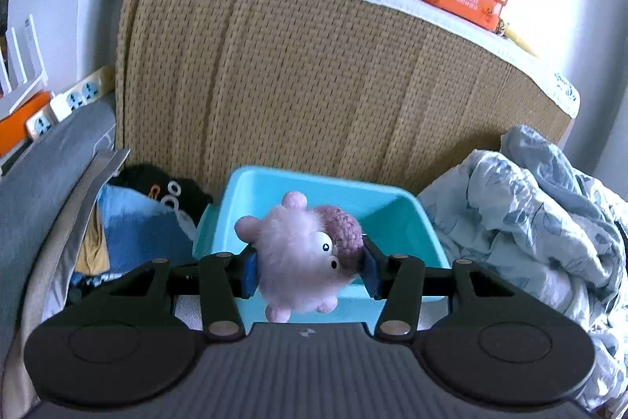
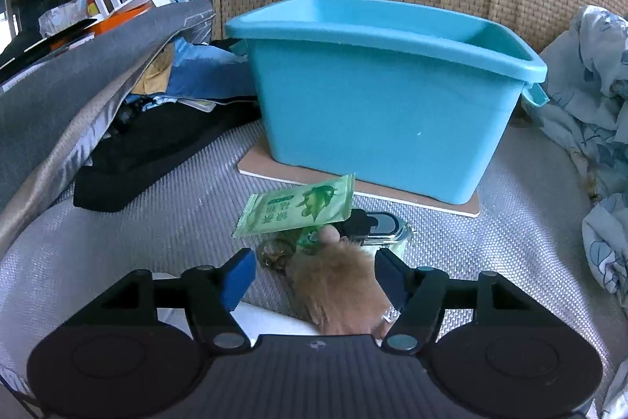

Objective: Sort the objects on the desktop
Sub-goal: 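Carry the pink plush over the turquoise bin with the left tool and release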

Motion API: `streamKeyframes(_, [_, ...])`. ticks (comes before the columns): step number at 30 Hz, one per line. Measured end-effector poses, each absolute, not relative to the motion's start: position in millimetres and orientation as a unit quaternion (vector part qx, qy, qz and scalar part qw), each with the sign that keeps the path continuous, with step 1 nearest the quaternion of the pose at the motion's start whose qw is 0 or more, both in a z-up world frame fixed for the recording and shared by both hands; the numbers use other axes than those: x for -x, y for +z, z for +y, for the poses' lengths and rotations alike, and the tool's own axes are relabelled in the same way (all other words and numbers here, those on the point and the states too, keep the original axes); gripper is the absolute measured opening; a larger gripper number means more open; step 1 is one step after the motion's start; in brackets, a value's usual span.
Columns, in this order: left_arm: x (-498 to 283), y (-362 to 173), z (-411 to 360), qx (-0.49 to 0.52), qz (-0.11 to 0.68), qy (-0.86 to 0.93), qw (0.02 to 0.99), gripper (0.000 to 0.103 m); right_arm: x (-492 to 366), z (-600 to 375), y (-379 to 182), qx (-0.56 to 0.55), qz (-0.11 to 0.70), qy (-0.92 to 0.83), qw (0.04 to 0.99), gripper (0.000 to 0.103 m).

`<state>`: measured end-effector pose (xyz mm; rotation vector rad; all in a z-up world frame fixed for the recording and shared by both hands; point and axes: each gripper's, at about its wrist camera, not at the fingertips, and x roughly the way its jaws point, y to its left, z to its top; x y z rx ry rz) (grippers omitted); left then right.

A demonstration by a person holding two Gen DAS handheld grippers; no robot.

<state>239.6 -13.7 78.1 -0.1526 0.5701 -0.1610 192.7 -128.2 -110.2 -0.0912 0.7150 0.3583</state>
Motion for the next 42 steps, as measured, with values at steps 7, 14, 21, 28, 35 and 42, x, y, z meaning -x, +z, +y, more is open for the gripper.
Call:
streamKeyframes(7, [-249.2, 99.1, -24.0, 0.07, 0.267, -0.091, 0.957, 0.054, -195.1, -121.4, -123.7, 0.046, 0.355, 0.173, 0.917, 0.071])
streamKeyframes(14, [-256.7, 101.4, -33.8, 0.074, 0.269, -0.099, 0.955, 0.054, -201.7, -123.4, -133.4, 0.021, 0.377, 0.15, 0.914, 0.073])
streamKeyframes(21, [-258.8, 100.6, -45.9, 0.05, 0.266, -0.098, 0.958, 0.054, -210.6, -126.3, -142.6, -0.004, 0.401, 0.085, 0.912, 0.078])
streamKeyframes(28, [-271.4, 102.4, -47.9, 0.067, 0.275, -0.1, 0.954, 0.054, -217.0, -117.4, -145.8, 0.019, 0.416, 0.071, 0.906, 0.078])
streamKeyframes(35, [-300.0, 91.5, -48.5, 0.064, 0.3, -0.083, 0.948, 0.054, -224.9, -121.1, -146.7, 0.0, 0.435, 0.076, 0.897, 0.081])
streamKeyframes(42, [-331.5, 69.8, -54.8, 0.042, 0.333, -0.068, 0.94, 0.054, -226.1, -122.4, -146.6, -0.012, 0.439, 0.078, 0.895, 0.083])
